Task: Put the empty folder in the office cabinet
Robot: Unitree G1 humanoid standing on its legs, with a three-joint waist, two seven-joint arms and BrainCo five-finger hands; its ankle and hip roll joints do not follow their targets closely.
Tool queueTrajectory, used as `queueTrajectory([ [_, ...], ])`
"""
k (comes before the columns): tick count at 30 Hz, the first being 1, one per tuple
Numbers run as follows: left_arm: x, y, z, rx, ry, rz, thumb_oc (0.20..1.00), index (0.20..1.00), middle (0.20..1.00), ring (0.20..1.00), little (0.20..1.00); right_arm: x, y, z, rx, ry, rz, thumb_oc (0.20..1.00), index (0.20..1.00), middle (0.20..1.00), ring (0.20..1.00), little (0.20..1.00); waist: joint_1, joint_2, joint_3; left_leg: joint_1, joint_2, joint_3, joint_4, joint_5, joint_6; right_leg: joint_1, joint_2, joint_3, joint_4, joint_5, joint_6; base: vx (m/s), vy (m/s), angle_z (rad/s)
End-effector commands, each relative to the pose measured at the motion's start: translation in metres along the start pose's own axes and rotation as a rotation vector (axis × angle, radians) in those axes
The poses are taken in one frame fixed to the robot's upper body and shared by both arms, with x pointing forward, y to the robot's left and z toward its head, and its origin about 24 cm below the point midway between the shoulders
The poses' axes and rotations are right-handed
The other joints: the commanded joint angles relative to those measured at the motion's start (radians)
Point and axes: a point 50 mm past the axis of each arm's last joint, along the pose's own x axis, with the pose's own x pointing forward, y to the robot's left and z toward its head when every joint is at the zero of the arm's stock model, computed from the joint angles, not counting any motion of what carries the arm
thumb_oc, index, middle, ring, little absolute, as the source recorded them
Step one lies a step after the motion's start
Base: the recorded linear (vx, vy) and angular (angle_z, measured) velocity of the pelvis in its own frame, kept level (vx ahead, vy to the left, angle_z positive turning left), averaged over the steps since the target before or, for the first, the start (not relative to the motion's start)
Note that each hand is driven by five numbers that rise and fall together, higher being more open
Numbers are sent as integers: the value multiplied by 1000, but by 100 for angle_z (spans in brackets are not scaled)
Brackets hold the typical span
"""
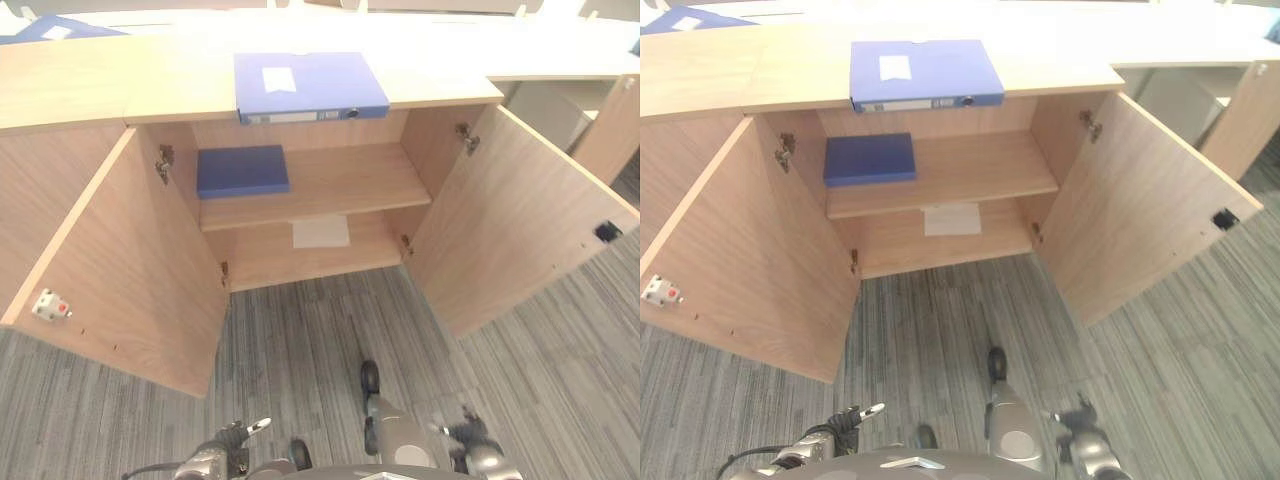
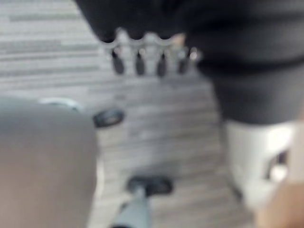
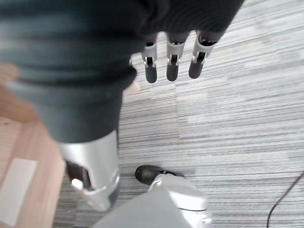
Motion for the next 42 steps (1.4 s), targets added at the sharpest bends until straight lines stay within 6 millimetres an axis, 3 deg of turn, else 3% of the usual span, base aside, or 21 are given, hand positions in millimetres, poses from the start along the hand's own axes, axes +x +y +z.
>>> queueTrajectory([
  [1, -3, 9, 18, 58, -46, -36, 1000, 1000, 1000, 1000, 1000, 4, -34, 26, -52, -68, -58, 1000, 1000, 1000, 1000, 1000, -14, 48, 0, -1, 93, -79, 23, -56, -8, 114, 4, -2, -52, -42, -24, 108, -88, 59],
  [5, -3, 10, 15, 31, -35, -22, 1000, 1000, 1000, 1000, 1000, 3, -43, 29, -63, -98, -51, 1000, 1000, 1000, 1000, 1000, -3, 42, -16, -44, 112, -59, 106, -54, -27, 156, 0, -43, -50, -76, -49, 174, -188, 38],
  [8, -5, 14, 4, 21, -3, -2, 1000, 1000, 1000, 1000, 1000, 3, -46, 41, -66, -160, -34, 1000, 1000, 1000, 1000, 1000, 12, 34, -10, -111, 115, -45, 248, -30, -39, 187, -5, -79, -49, -100, -74, 80, -127, 39],
  [10, -6, 15, -3, 25, 14, 4, 1000, 1000, 1000, 1000, 1000, 2, -45, 49, -75, -197, 0, 1000, 1000, 1000, 1000, 1000, 26, 34, -1, -158, 100, -64, 284, -23, -36, 205, -4, -87, -49, -112, -80, 75, -54, 57],
  [13, -9, 21, -13, 24, 22, 21, 1000, 1000, 1000, 1000, 1000, 1, -40, 61, -110, -251, 58, 1000, 1000, 1000, 1000, 1000, 41, 49, 12, -158, 79, -69, 178, -16, -36, 219, 2, -90, -41, -129, -72, 147, 78, 25],
  [15, -12, 26, -20, 60, 39, 50, 1000, 1000, 1000, 1000, 1000, 0, -35, 69, -166, -296, 90, 1000, 1000, 1000, 1000, 1000, 62, 64, 23, -181, 90, -81, 60, 76, -70, 261, 17, -90, -49, -153, -72, 211, 107, 7],
  [16, -12, 26, -20, 60, 39, 50, 1000, 1000, 1000, 1000, 1000, 0, -35, 69, -166, -296, 90, 1000, 1000, 1000, 1000, 1000, 62, 64, 23, -181, 90, -81, 60, 76, -70, 261, 17, -90, -49, -153, -72, 152, 65, 29],
  [19, -14, 29, -27, 108, 51, 71, 1000, 1000, 1000, 1000, 1000, -1, -30, 76, -253, -340, 100, 1000, 1000, 1000, 1000, 1000, 97, 63, 34, -258, 97, -88, 36, 142, -91, 328, 18, -80, -72, -177, -71, 239, 116, 29],
  [24, -17, 37, -28, 138, 57, 107, 1000, 1000, 1000, 1000, 1000, 0, -18, 81, -340, -336, 109, 1000, 1000, 1000, 1000, 1000, 125, 56, 13, -233, 73, -95, 30, 101, -50, 356, -16, -81, -74, -188, -46, 226, 192, -49],
  [27, -17, 42, -7, 160, -1, 113, 1000, 1000, 1000, 1000, 1000, 2, -12, 75, -392, -298, 72, 1000, 1000, 1000, 1000, 1000, 121, 68, -1, -167, 42, -124, -5, 66, -12, 329, -40, -86, -29, -192, -28, 209, 230, -59],
  [29, -17, 43, -4, 163, -10, 115, 1000, 1000, 1000, 1000, 1000, 2, -12, 74, -393, -292, 48, 1000, 1000, 1000, 1000, 1000, 123, 70, -1, -165, 35, -129, -3, 61, 0, 322, -49, -87, -7, -196, -25, 94, 115, -9],
  [31, -18, 45, -1, 152, -22, 113, 1000, 1000, 1000, 1000, 1000, 3, -12, 74, -377, -292, 17, 1000, 1000, 1000, 1000, 1000, 127, 75, 1, -162, 24, -128, 5, 53, 20, 308, -65, -98, 36, -203, -22, 82, 104, -8],
  [33, -18, 46, 7, 165, -56, 113, 1000, 1000, 1000, 1000, 1000, 3, -15, 83, -351, -314, -38, 1000, 1000, 1000, 1000, 1000, 121, 88, 22, -150, 23, -105, 9, 41, 43, 244, -107, -125, 148, -169, -18, 32, 147, -18],
  [35, -18, 46, 13, 152, -88, 111, 1000, 1000, 1000, 1000, 1000, 3, -16, 89, -365, -333, -45, 1000, 1000, 1000, 1000, 1000, 116, 95, 37, -141, 29, -79, 9, 31, 44, 206, -120, -140, 160, -153, -17, 8, 51, -26],
  [39, -19, 48, 19, 146, -117, 111, 1000, 1000, 1000, 1000, 1000, 3, -14, 91, -399, -331, -37, 1000, 1000, 1000, 1000, 1000, 115, 90, 49, -124, 42, -28, 11, 20, 30, 206, -138, -159, 65, -106, 7, 49, -67, -27],
  [42, -20, 50, 24, 162, -151, 134, 1000, 1000, 1000, 1000, 1000, 4, -14, 93, -430, -331, -35, 1000, 1000, 1000, 1000, 1000, 121, 73, 48, -92, 71, 14, 8, -3, 6, 217, -187, -178, -25, -28, 58, 138, -263, -17],
])
